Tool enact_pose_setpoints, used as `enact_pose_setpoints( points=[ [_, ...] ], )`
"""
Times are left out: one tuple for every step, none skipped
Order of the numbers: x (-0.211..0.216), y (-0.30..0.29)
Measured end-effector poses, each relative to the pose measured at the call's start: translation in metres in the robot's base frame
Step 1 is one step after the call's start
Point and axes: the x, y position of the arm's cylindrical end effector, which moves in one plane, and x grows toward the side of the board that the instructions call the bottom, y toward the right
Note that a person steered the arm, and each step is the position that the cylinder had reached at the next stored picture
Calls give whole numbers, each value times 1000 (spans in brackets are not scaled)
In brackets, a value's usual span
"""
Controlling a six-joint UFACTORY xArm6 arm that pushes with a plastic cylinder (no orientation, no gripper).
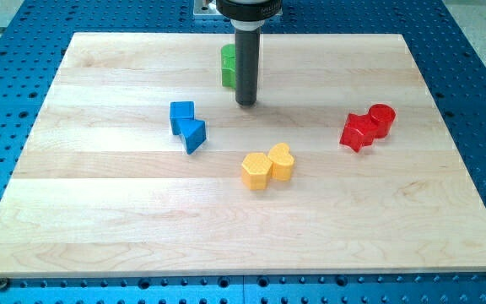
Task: Move your arm close to the green star
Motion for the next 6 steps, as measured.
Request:
enact_pose_setpoints(
  points=[
    [-3, 0],
    [-7, -1],
    [-8, -1],
    [-11, -1],
    [-11, -1],
    [-11, -1]
  ],
)
